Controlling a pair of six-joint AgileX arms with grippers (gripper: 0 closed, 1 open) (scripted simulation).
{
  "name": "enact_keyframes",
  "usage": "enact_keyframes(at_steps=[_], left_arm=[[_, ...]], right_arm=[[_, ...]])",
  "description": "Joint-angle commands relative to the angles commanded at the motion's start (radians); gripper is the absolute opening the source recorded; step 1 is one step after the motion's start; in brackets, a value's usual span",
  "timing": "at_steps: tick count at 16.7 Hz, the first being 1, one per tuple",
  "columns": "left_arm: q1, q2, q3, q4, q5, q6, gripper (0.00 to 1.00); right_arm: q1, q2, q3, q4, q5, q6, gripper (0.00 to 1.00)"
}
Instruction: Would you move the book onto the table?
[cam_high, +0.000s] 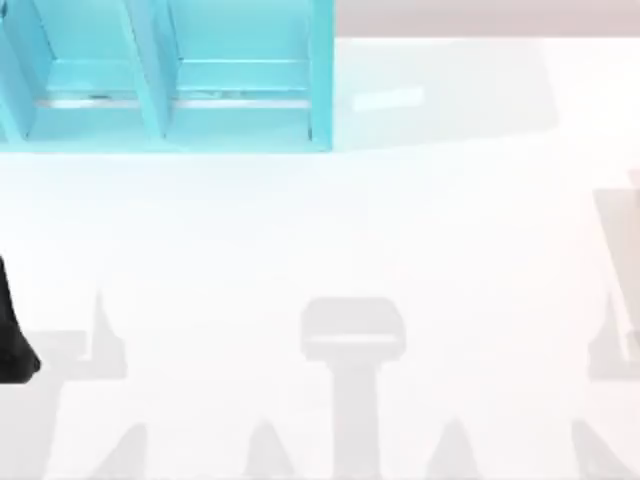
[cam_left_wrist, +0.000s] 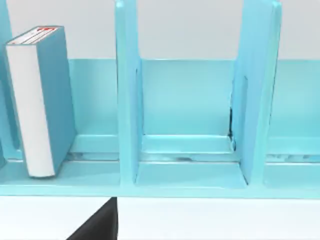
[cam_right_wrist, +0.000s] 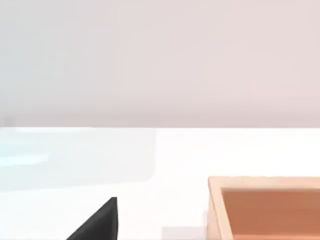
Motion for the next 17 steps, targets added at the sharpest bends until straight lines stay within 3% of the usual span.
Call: enact_keyframes(at_steps=[4, 8, 12, 17], left_arm=[[0.01, 0.031, 0.023, 0.027, 0.013, 0.0, 1.0], [0.071, 0.22, 0.141, 0.167, 0.082, 0.006, 1.0], [0.169, 0.579, 0.306, 0.367, 0.185, 0.019, 1.0], [0.307, 1.2, 0.529, 0.639, 0.334, 0.042, 1.0]], right_arm=[[0.0, 0.0, 0.0, 0.0, 0.0, 0.0, 1.0], [0.0, 0.0, 0.0, 0.0, 0.0, 0.0, 1.0], [0.0, 0.0, 0.0, 0.0, 0.0, 0.0, 1.0], [0.0, 0.0, 0.0, 0.0, 0.0, 0.0, 1.0]])
